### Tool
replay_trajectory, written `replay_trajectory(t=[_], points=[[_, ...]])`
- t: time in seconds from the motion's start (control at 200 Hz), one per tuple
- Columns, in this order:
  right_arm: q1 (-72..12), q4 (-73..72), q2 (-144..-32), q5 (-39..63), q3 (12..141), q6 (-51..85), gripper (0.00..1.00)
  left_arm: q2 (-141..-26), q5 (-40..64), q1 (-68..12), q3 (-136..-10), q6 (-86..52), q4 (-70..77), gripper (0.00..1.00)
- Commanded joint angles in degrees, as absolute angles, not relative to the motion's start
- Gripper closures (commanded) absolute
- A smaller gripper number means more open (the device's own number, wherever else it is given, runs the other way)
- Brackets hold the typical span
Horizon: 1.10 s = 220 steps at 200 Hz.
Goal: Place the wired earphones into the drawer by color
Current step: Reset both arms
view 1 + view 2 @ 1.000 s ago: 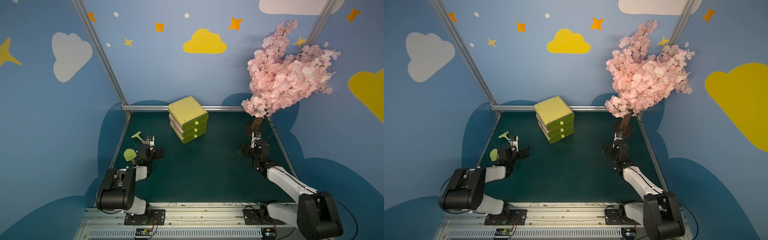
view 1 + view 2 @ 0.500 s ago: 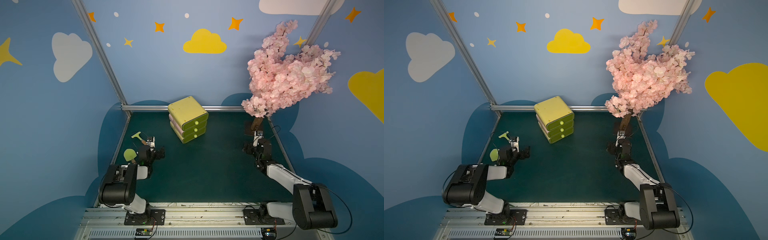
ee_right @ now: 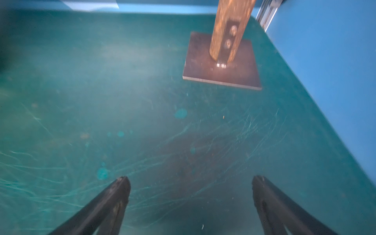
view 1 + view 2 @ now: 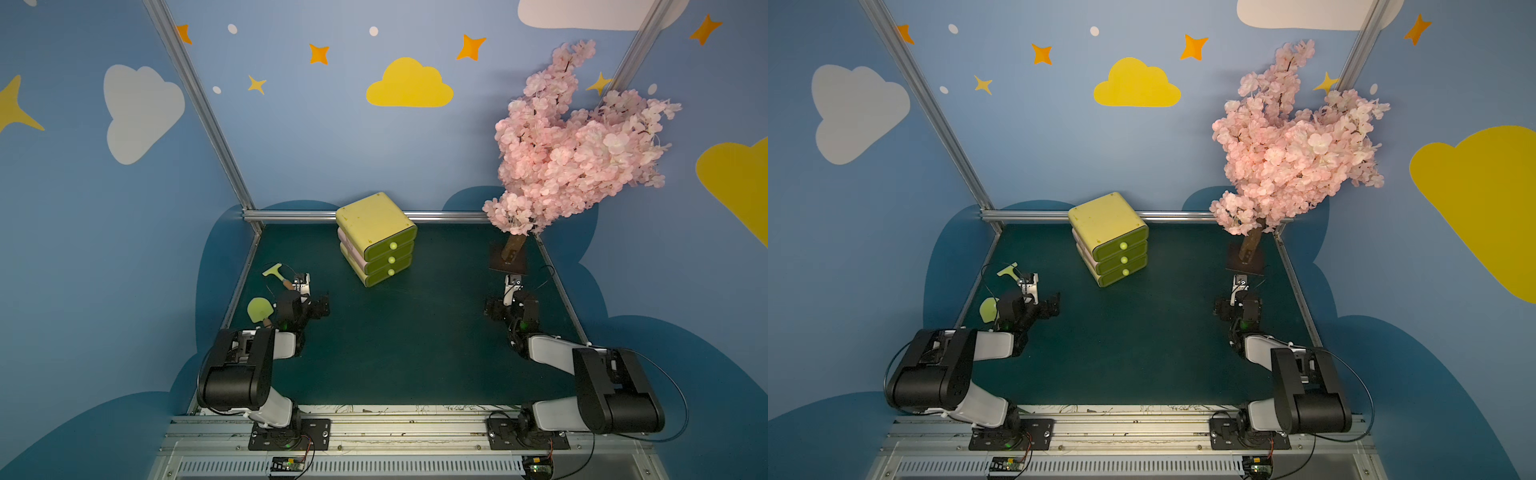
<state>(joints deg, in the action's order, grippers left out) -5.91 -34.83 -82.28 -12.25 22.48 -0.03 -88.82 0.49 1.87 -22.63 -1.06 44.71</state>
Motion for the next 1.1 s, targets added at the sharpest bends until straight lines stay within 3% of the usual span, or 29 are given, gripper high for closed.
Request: replay_trajectory(t=[0.0, 0.23, 1.096], points=[[-5.62, -43.28, -83.61, -14.1, 22.28, 0.27, 0.02, -88.07, 1.23, 2.09, -23.08, -0.7, 46.32, 0.0], [-5.19, -35.78, -84.53, -13.85, 26.24, 0.75, 0.02, -88.07, 1.23, 1.97, -23.09, -0.62, 46.32, 0.0], [-5.36, -36.02, -84.29, -14.06, 26.02, 0.6, 0.02, -88.04, 1.14, 1.77, -23.08, -0.31, 46.15, 0.0]])
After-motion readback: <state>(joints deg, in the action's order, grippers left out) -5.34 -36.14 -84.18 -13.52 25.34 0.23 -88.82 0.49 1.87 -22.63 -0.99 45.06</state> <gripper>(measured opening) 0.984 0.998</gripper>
